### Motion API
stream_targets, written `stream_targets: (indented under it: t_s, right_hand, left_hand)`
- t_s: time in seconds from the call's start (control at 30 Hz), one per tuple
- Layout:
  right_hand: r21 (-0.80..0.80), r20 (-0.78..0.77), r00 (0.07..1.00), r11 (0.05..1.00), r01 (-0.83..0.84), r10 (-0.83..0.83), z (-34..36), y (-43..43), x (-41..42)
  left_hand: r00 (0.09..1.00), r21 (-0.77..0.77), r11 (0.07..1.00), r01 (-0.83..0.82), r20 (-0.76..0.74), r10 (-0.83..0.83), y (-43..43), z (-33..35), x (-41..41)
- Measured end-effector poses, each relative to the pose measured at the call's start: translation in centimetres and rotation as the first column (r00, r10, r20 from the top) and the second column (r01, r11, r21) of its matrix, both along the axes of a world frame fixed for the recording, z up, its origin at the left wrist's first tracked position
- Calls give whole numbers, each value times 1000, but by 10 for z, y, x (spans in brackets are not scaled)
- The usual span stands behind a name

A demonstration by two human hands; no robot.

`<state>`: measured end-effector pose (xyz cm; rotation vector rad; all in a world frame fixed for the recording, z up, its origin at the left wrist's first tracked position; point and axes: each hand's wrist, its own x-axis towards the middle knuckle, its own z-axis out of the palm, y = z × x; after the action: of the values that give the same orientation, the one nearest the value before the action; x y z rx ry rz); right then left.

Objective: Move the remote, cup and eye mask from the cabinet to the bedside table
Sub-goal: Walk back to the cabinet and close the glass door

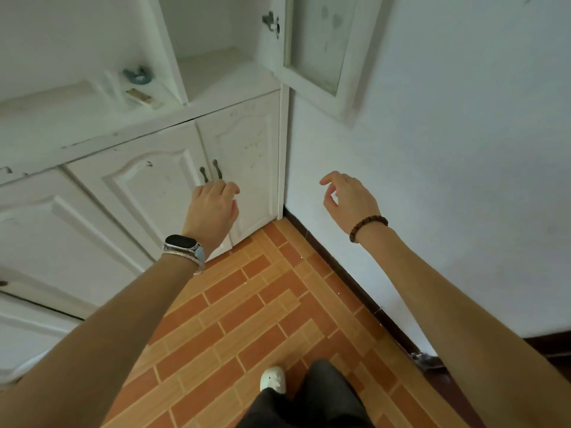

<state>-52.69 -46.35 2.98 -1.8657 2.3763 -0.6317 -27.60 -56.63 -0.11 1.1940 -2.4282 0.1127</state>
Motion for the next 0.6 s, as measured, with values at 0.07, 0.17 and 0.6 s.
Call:
stream_targets:
  t_s: [0.07, 0.17, 0.6]
  right_hand:
    - [-5, 11, 1000, 1000, 18, -18, 1, -13, -11]
    - [-2, 25, 999, 999, 40, -40, 1, -34, -28]
    - [-180, 67, 997, 983, -24, 36, 43, -158, -130]
  left_hand:
    - [999, -15, 999, 31, 8, -31, -15, 0, -13]
    - [998, -13, 998, 56, 1, -56, -39, -1, -33]
    - [999, -140, 990, 29, -23, -33, -150, 45, -134]
